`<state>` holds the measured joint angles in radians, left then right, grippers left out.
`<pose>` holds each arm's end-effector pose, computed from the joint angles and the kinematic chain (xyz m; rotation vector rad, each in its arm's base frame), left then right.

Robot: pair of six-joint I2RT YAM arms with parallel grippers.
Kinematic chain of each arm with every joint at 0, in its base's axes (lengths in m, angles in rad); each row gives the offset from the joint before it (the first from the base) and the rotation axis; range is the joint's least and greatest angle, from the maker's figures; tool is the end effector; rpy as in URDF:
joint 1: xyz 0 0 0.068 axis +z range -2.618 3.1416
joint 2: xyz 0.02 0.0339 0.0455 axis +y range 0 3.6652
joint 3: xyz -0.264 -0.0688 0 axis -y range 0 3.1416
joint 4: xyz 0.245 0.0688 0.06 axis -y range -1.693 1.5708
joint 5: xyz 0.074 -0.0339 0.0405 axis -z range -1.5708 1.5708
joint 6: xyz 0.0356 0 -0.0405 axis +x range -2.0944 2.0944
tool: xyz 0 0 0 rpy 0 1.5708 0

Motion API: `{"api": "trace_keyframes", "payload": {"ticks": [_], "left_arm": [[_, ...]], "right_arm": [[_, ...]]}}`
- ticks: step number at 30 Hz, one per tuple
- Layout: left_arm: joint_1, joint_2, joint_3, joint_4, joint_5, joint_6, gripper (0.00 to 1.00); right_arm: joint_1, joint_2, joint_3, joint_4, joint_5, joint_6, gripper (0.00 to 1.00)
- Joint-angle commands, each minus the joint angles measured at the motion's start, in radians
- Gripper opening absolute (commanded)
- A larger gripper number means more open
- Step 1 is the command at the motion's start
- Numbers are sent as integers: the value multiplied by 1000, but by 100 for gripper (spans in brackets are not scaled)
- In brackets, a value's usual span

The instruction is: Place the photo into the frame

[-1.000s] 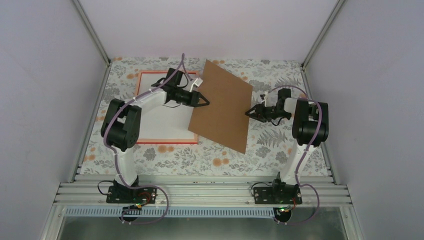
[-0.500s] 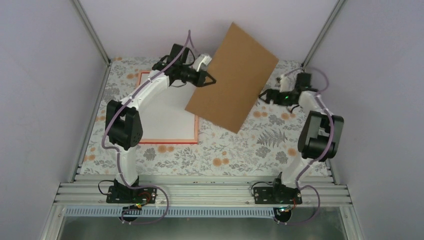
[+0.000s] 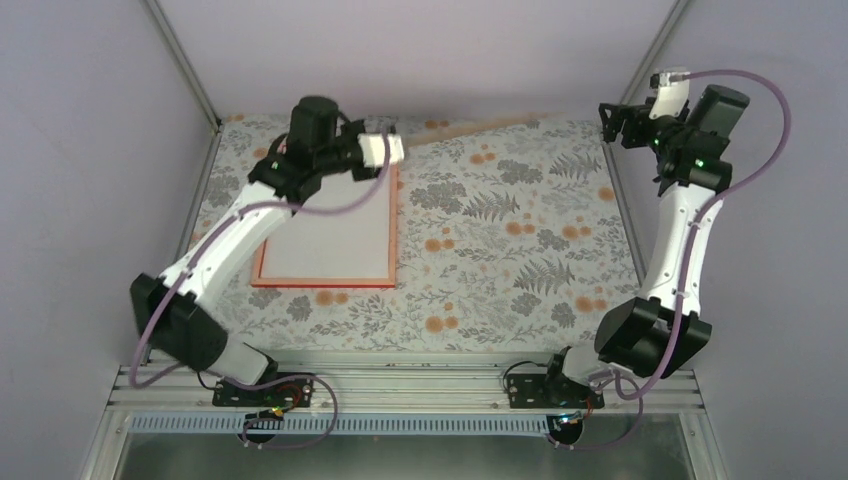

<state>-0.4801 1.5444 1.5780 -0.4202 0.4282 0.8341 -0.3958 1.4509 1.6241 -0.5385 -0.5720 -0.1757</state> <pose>0.3075 -0.1768 0.4055 1.3841 1.3381 -0.1821 0.2995 -0.1042 0.4398 -0.1682 1.8715 0.1624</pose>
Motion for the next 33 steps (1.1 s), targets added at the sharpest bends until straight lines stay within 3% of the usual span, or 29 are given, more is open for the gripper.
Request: {"api": "trace_keyframes", "payload": {"ticks": [1,8,14,24,33], "left_arm": [[-6,-182,-302,341,-42,473,2],[-8,-456,-722,604,88,822,2],[-9,-559,-961,855,152,956,2],[-9,-649,-1054,903,275,1044,3],[-9,-669,-1051,871,294,1077,2]], "right_arm": [[-12,68,131,-169,-176,-76,100],[72,169,209,-437,-450,-250,100],[187,345,225,-670,-471,-346,100],[279,474,160,-747,-664,-388,100],[353,455,40,-747,-845,-375,99]]}}
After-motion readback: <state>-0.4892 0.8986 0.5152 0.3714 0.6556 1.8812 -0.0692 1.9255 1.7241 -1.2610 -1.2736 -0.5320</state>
